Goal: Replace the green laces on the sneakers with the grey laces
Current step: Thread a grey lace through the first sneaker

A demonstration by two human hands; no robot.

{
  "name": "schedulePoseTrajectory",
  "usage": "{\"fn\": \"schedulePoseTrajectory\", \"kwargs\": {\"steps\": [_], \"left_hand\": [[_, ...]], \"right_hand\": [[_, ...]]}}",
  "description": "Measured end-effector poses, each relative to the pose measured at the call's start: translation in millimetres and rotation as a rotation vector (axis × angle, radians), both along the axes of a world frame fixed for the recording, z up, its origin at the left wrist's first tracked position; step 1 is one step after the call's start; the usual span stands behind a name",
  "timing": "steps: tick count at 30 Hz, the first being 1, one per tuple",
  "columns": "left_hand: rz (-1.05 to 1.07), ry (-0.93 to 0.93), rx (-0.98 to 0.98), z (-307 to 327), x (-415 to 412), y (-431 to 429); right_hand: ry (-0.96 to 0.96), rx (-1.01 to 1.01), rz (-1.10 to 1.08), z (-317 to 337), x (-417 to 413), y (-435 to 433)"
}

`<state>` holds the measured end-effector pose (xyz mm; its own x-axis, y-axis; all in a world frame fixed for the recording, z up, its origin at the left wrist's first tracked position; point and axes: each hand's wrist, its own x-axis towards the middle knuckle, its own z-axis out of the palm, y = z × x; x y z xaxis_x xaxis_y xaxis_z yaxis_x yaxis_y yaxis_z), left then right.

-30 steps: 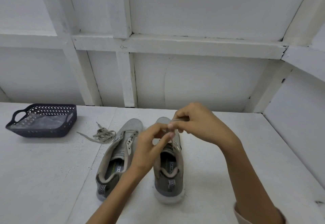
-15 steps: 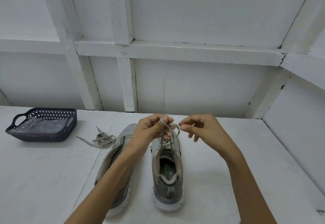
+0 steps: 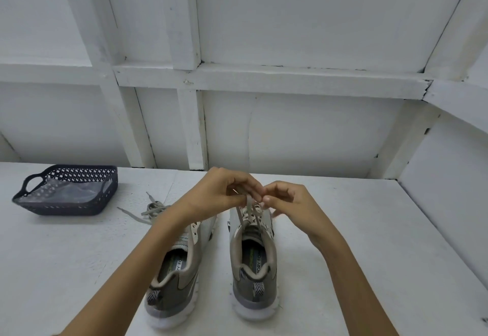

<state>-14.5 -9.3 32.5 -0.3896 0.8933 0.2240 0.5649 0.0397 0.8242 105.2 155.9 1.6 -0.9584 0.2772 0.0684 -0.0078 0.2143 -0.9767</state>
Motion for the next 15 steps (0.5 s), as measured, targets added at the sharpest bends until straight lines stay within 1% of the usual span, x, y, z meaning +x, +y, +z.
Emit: {"fn": "schedulePoseTrajectory", "kwargs": {"steps": [2,5,7,11,15], "left_hand": [[-0.038,0.117,-0.042,6,0,1],[-0.071,0.303,-0.093,11,0,3],[-0.083,0.412,-0.093,11,-1,4],[-0.096,0.572,-0.017,3,-1,7],[-0.047,0.661,0.1,-6,1,7]], "right_hand": [[-0.024,0.02,0.063,-4,-7,1],[-0.047,-0.041,0.19,-3,-11,3],[-0.052,-0.052,0.246,-1,-10,6],[-0.03,-0.106,0.262,-4,-12,10],[-0.001,-0.213,0.236,-7,-12,10]]}}
